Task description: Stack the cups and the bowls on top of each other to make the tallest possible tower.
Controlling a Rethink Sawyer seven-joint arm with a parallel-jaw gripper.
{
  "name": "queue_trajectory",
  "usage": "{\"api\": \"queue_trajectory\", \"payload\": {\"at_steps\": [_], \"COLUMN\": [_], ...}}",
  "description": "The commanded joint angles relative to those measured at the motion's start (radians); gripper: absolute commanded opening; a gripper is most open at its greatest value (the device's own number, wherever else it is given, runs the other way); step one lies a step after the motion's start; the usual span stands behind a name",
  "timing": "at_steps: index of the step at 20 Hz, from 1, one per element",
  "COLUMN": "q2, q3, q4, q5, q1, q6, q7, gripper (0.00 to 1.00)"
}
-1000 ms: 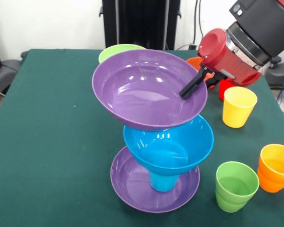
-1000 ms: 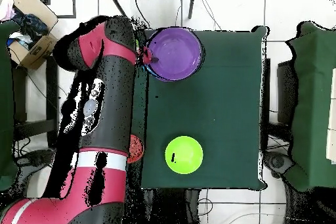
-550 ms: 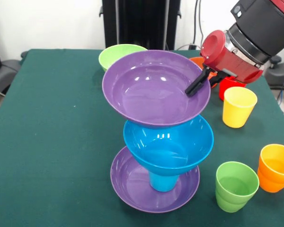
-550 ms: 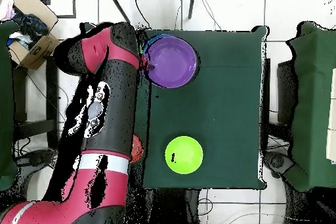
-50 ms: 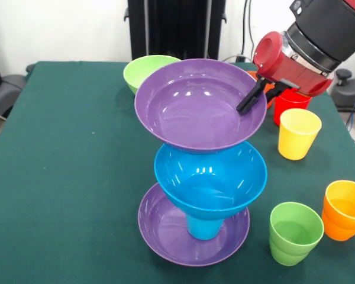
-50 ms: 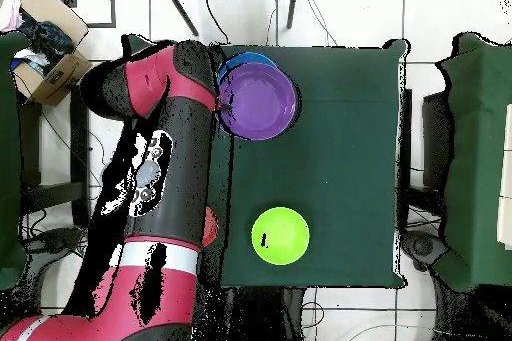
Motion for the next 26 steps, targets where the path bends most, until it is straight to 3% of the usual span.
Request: {"api": "queue_trajectory", "payload": {"at_steps": [1, 7, 26], "q2": [-0.02, -0.046, 0.021], "q3": [0.111, 0.1, 0.132], "q4": [0.076, 0.078, -0.01], "q5": [0.019, 0.017, 0.013], "q1": [-0.005, 0.001, 0.002], "q6": [-0.06, -0.049, 0.02], "q7": [0.057, 0.05, -0.004], "gripper": [0.0, 0.0, 0.0]}}
